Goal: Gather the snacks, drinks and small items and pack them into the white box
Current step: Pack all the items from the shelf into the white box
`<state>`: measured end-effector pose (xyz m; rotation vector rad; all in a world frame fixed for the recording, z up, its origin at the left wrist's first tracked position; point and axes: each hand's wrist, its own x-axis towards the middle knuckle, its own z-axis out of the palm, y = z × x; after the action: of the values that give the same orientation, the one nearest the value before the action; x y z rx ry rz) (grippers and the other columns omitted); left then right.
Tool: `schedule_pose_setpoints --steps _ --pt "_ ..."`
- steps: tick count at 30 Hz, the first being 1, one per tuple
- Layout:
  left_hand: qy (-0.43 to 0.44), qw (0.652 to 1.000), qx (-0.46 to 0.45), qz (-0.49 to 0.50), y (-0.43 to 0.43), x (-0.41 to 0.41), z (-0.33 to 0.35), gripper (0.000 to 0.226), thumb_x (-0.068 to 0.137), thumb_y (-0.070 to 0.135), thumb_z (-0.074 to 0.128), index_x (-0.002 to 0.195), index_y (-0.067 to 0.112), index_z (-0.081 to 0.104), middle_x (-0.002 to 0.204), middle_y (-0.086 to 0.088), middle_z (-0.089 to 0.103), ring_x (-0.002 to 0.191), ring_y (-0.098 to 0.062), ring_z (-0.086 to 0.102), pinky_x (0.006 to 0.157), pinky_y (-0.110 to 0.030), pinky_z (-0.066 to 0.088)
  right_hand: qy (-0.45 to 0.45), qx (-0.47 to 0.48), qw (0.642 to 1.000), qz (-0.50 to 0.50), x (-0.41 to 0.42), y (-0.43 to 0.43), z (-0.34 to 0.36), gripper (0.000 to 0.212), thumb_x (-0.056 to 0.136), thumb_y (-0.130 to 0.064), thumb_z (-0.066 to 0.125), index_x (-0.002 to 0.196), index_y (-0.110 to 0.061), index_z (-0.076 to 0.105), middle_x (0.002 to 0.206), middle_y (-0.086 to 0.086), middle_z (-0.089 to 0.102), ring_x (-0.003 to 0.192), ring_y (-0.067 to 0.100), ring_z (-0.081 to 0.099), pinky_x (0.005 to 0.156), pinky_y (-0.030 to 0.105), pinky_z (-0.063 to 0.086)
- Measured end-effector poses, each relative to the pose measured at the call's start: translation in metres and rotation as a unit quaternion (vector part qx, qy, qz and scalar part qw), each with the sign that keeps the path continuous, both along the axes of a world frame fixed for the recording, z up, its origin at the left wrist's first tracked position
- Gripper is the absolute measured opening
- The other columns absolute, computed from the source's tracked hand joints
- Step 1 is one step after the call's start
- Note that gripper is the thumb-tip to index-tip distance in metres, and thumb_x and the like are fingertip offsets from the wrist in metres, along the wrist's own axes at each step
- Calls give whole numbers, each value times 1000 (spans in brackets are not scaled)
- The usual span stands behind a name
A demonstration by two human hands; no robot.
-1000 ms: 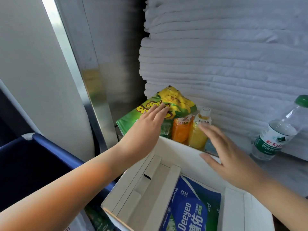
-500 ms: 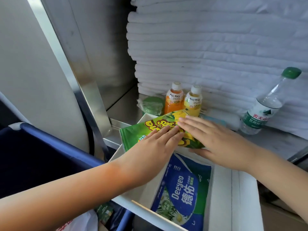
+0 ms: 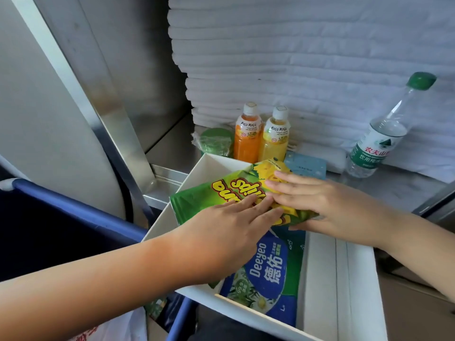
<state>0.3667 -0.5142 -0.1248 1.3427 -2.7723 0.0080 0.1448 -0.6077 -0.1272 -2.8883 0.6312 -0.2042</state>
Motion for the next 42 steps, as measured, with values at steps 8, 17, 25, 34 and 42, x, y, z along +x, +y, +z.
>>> schedule_pose_setpoints --steps 8,17,25,34,42 --pt "-5 997 57 59 -22 30 0 78 79 77 0 147 39 -9 156 12 -16 142 -6 -14 116 -31 -6 -25 11 1000 -7 -8 -4 -1 65 80 1 69 137 -20 46 149 -6 33 143 12 18 112 42 33" --pt "15 979 185 89 -29 34 -25 73 85 71 26 144 44 -6 151 25 -20 134 -14 32 103 -26 31 16 -114 988 100 -9 -4 -2 45 77 -5 73 121 -13 64 137 6 51 134 35 36 99 57 41" --pt "89 943 299 114 -32 27 -33 86 88 56 51 141 46 -16 153 12 21 101 1 49 77 -5 39 37 -35 990 131 -19 -6 -1 46 82 -2 67 125 -16 61 141 0 48 141 22 27 109 45 35" --pt "11 954 287 82 -20 18 -38 89 89 51 52 143 42 -17 146 5 27 116 -15 49 94 -30 44 137 43 988 60 -14 -7 -2 65 81 2 41 138 -29 45 154 -8 26 143 4 11 111 38 32" --pt "-74 964 253 19 -21 5 -50 91 87 39 61 147 32 -8 130 -8 39 111 -25 48 91 -38 42 271 -31 959 78 1 -19 -11 84 80 11 41 148 -33 19 158 -3 4 138 13 6 101 34 35"
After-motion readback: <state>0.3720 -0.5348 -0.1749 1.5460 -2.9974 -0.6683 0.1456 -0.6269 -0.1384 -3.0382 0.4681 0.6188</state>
